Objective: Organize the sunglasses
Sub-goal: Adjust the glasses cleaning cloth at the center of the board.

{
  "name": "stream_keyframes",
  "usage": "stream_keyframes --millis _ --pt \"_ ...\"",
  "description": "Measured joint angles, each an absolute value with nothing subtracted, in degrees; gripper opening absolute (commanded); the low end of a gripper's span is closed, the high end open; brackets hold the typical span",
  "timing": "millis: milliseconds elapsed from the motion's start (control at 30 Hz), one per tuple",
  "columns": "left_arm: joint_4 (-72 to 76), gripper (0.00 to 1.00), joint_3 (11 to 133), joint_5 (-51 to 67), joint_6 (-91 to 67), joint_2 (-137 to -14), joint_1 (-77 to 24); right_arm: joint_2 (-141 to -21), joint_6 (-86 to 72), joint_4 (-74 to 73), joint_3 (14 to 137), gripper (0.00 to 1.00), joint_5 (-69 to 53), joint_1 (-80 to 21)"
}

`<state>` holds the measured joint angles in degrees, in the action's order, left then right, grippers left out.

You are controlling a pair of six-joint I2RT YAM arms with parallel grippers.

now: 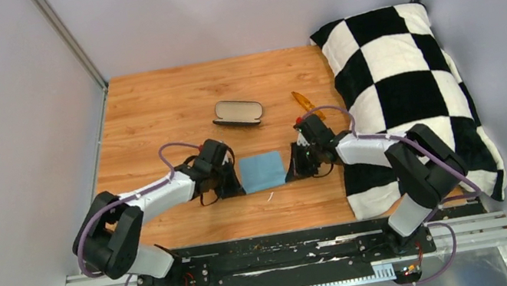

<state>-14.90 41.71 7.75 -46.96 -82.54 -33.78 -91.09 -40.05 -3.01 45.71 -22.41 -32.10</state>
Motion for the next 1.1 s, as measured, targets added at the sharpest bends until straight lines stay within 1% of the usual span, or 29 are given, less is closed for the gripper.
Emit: stream_keyframes --millis 100,567,1100 --pt "-14.8 0.00 37.6 8.8 -47.9 -82.5 -36.0 -91.1 -40.3 -2.7 41.7 0.00 -23.9 -33.4" --pt "-15.2 0.00 33.0 8.4 -51.0 -76.1 -39.2 -85.4 -43.8 -0.9 35.7 0.00 -25.1 -36.5" --pt "-13.3 0.00 29.4 5.5 -59.4 -74.7 -45.3 -76.9 -51.4 -0.7 29.2 0.00 -19.8 -40.5"
